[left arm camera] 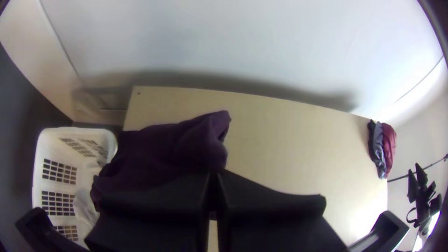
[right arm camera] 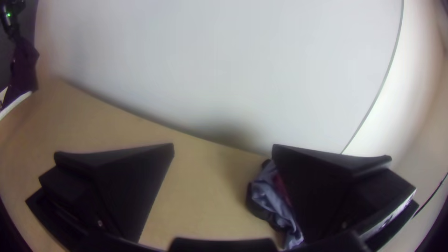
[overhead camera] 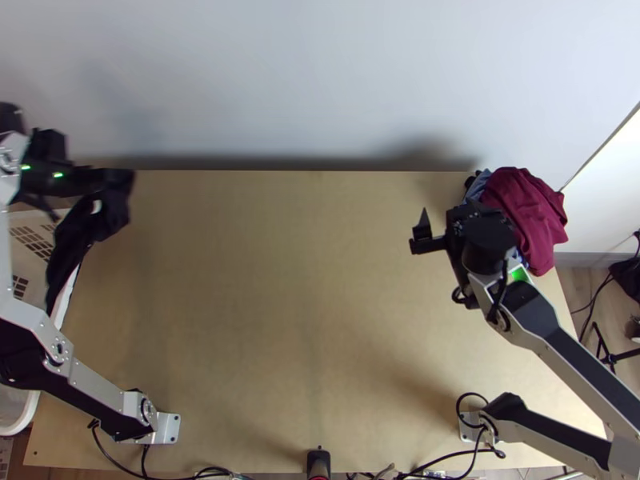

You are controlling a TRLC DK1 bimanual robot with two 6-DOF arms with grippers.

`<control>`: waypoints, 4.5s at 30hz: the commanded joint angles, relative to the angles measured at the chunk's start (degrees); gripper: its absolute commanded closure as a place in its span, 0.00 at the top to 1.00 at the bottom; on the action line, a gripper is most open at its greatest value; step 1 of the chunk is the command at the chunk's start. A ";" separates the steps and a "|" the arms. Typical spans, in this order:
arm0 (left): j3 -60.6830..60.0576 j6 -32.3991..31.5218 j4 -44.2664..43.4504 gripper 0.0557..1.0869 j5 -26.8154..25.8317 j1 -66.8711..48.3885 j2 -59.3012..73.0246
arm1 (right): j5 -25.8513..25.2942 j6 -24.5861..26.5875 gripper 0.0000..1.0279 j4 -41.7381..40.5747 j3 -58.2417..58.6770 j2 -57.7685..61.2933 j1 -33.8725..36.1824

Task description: Fold the t-shirt

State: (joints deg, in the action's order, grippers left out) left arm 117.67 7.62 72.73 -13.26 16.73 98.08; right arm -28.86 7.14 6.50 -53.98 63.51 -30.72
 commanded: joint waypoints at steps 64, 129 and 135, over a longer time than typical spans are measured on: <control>9.25 -26.43 -32.74 0.96 28.29 -57.95 34.81 | 0.12 -3.18 0.94 0.70 20.93 -22.90 7.87; -21.16 -24.58 -16.83 0.96 27.85 -39.58 2.82 | 17.96 -27.44 0.93 -0.35 12.32 25.44 -8.57; -21.43 -24.58 -17.09 0.96 27.93 -39.06 2.82 | 15.24 -24.45 0.35 -2.11 11.70 25.97 -8.74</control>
State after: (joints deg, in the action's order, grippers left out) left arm 96.71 -16.95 56.03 14.61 -22.90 100.97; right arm -11.20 -19.84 6.39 -41.78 88.51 -39.22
